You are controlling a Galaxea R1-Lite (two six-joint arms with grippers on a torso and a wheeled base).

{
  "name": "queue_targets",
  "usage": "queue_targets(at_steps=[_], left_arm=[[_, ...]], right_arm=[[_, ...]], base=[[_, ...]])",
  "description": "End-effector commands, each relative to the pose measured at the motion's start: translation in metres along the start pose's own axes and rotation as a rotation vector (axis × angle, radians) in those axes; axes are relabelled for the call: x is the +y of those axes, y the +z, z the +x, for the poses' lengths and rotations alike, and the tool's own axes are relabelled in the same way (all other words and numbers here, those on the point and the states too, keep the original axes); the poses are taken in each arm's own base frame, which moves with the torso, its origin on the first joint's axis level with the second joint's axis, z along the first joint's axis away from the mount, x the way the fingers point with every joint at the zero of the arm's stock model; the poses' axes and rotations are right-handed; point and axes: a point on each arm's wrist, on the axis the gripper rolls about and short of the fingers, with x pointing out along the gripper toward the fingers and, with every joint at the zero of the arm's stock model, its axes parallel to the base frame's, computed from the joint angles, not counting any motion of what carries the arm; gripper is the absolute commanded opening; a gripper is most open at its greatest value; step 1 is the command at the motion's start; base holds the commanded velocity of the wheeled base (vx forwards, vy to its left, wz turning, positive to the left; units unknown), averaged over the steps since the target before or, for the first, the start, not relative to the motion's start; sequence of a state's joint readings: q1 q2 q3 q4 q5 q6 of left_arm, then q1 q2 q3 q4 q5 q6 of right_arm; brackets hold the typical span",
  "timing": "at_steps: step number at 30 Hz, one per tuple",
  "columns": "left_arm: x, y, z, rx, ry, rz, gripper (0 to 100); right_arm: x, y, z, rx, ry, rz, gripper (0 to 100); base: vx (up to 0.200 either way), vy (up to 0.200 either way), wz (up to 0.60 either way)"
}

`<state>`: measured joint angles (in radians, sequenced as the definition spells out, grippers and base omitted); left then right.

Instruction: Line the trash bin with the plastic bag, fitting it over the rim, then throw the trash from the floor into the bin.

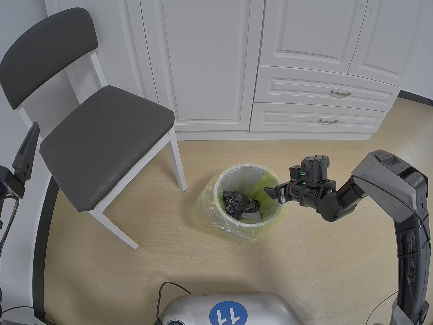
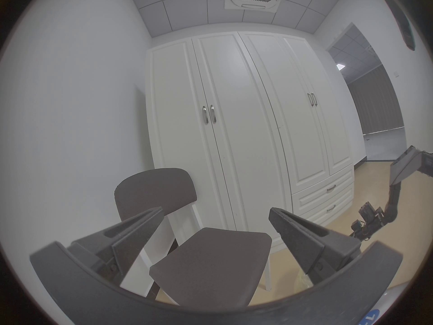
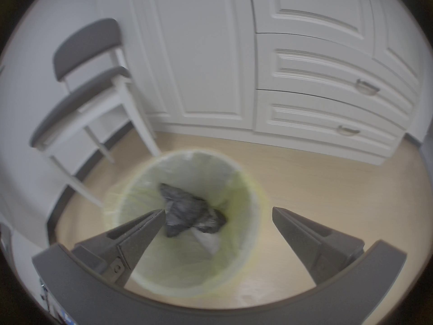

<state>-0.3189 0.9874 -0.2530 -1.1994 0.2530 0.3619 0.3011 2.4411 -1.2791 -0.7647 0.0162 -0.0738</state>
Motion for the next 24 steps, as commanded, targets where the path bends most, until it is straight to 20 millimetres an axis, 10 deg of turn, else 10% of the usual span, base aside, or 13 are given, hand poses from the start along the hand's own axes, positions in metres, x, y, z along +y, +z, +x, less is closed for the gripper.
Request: queue_targets(at_steps=[1, 13, 24], left_arm=[[0.0, 0.0, 0.0, -0.001, 0.0, 0.0, 100], [0.0, 0.001, 0.0, -0.003, 0.001, -0.001, 100], [0.011, -0.01, 0.004, 0.087, 0.094, 0.057, 100]], right_arm=[[-0.003, 0.024, 0.004, 0.013, -0.185, -0.048, 100], [-0.009, 0.035, -0.007, -0.083, -0.217, -0.038, 100], [-0.042, 0.039, -0.097, -0.19, -0.237, -0.003, 100]], base=[[0.0, 0.0, 0.0], [0.0, 0.0, 0.0], [0.0, 0.0, 0.0]])
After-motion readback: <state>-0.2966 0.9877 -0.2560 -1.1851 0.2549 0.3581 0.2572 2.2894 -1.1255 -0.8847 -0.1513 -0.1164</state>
